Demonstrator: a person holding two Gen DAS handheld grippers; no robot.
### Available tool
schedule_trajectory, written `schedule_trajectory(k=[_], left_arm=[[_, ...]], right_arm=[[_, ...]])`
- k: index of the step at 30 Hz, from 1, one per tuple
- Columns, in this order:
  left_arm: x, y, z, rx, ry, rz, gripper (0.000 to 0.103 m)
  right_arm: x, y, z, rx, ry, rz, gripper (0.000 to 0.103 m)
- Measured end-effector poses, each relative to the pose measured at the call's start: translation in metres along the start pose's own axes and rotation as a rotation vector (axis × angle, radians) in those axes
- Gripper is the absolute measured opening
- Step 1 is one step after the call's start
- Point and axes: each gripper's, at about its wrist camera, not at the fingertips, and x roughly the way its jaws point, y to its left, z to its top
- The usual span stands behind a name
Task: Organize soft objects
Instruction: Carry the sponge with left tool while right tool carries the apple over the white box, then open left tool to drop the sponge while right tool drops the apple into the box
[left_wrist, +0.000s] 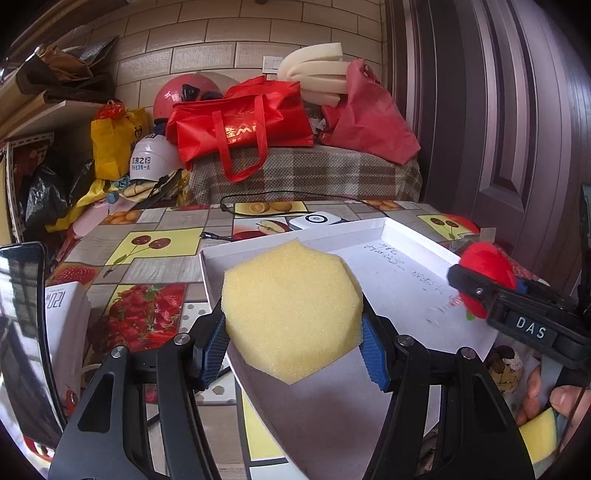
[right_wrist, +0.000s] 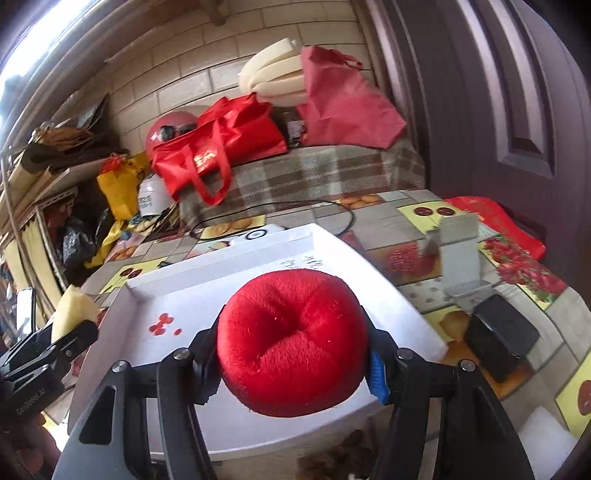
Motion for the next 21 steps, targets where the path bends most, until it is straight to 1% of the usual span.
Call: schedule_trajectory(k=[3, 6, 9, 12, 17, 20, 21], left_arm=[[0.001, -0.011, 0.0, 0.053, -0.006, 0.002, 0.062], [0.005, -0.017, 0.002, 0.074, -0.006, 0.0, 0.062], [0.012, -0.015, 0.004, 0.055, 0.01, 0.01, 0.062], [0.018, -0.01, 0.006, 0.026, 0.024, 0.024, 0.062], [0.025, -0.009, 0.009, 0.016, 0.036, 0.042, 0.062], [0.027, -0.009, 0.009, 0.014, 0.042, 0.053, 0.065], [0.027, -0.008, 0.009, 0.008, 0.043, 0.057, 0.068]], right_arm=[[0.006, 0.017, 0.0, -0.059, 0.017, 0.03, 0.063], [0.009, 0.026, 0.0, -0.078, 0.023, 0.036, 0.063], [0.014, 0.028, 0.001, -0.071, 0.029, 0.02, 0.063], [0.019, 0.025, 0.004, -0.05, 0.031, -0.016, 0.063], [0.026, 0.028, 0.006, -0.057, 0.039, -0.052, 0.063], [0.028, 0.033, 0.006, -0.084, 0.038, -0.074, 0.065], [0.028, 0.034, 0.006, -0.088, 0.038, -0.081, 0.069]])
